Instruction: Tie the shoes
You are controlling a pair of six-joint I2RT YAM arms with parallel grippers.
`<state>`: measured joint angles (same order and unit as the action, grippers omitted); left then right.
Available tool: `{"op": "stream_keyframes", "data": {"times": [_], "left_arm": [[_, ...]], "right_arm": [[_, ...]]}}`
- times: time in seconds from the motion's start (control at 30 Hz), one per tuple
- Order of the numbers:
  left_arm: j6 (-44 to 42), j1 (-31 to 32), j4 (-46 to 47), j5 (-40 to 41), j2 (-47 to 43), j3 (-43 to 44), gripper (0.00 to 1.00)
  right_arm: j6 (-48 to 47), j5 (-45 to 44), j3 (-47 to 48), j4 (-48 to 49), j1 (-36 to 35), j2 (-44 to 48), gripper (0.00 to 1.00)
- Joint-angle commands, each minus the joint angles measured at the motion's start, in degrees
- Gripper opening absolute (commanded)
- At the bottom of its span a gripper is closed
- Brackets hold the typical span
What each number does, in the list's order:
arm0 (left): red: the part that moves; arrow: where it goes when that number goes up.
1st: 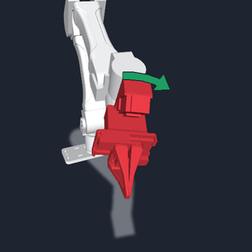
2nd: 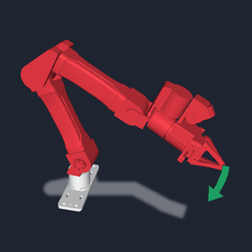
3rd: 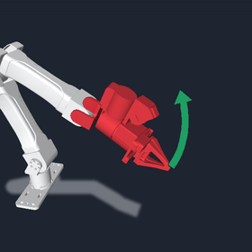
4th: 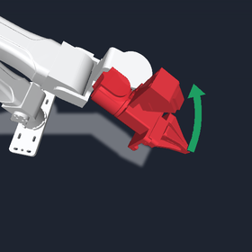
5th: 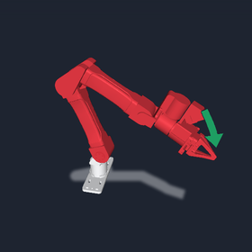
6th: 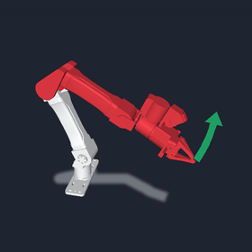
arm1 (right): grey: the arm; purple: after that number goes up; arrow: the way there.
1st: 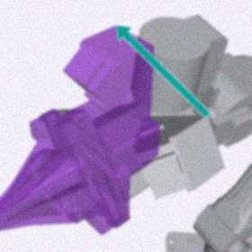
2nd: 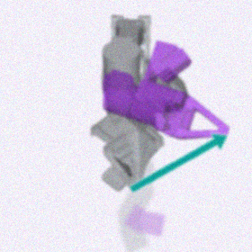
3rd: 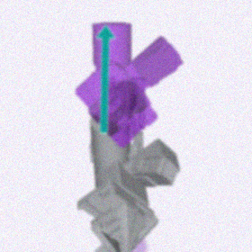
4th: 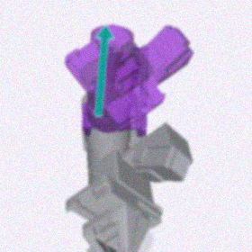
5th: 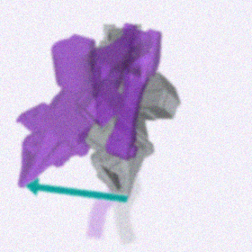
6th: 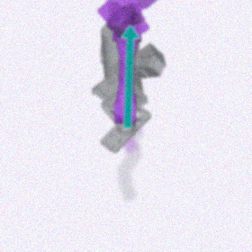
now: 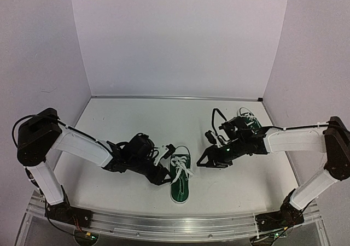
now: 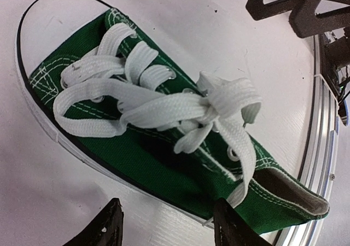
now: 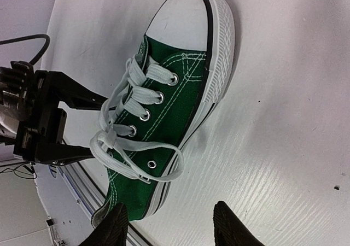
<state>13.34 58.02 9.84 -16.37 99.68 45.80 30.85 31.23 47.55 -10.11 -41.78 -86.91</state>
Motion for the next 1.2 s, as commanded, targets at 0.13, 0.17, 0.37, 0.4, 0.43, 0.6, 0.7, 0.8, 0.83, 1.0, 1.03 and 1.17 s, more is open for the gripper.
{"op": "stream_keyframes", "data": {"times": [0.13, 0.17, 0.37, 0.4, 0.43, 0.6, 0.7, 0.8, 0.83, 1.0, 1.03, 1.17], "left_arm": [[-2.39, 1.34, 3.68, -4.05, -1.08, 1.41, 0.55], [-2.63, 1.47, 3.09, -4.79, -1.57, 1.64, 0.54], [-2.86, 4.39, -0.22, -6.1, -2.66, 5.8, 0.53], [-2.15, 4.86, -0.08, -6.1, -2.56, 6.82, 0.54], [-1.23, 5.18, 0.11, -6.2, -2.38, 8.05, 0.54], [0.67, 5.96, 1.35, -5.59, -3.74, 10.38, 0.54], [0.85, 5.97, 1.41, -5.33, -6.16, 9.62, 0.53], [0.78, 5.84, 0.17, -3.37, -8.26, 8.73, 0.52], [0.89, 5.76, -0.17, -2.21, -9.0, 8.4, 0.52], [3.93, 3.15, -0.39, 0.2, -11.56, 5.9, 0.5], [4.52, 2.39, -0.33, 0.51, -12.03, 5.39, 0.49], [5.63, -0.3, 0.07, 1.5, -13.96, 3.66, 0.49]], "right_arm": [[-0.38, 0.36, 0.22, 0.88, 0.03, 0.27, 0.5], [-0.38, 0.2, 0.17, 0.83, 0.03, 0.46, 0.5], [-0.22, -0.07, 0.05, 0.88, 0.01, 0.36, 0.5], [-0.21, -0.11, 0.14, 0.88, 0.0, 0.24, 0.5], [-0.18, -0.12, 0.22, 0.88, 0.03, 0.1, 0.5], [-0.2, -0.04, 0.74, 0.87, 0.03, -0.01, 0.5], [-0.34, 0.51, 0.95, 0.89, 0.03, -0.2, 0.48], [-0.54, 2.01, 0.92, 1.56, 0.03, -0.35, 0.42], [-0.4, 2.66, 0.76, 2.14, 0.03, -0.36, 0.4], [1.96, 6.21, -1.29, 7.08, -1.29, -0.99, 0.28], [2.53, 6.55, -1.68, 8.31, -1.97, -1.43, 0.28], [3.36, 6.67, -1.67, 11.65, -4.12, -4.04, 0.27]]}}
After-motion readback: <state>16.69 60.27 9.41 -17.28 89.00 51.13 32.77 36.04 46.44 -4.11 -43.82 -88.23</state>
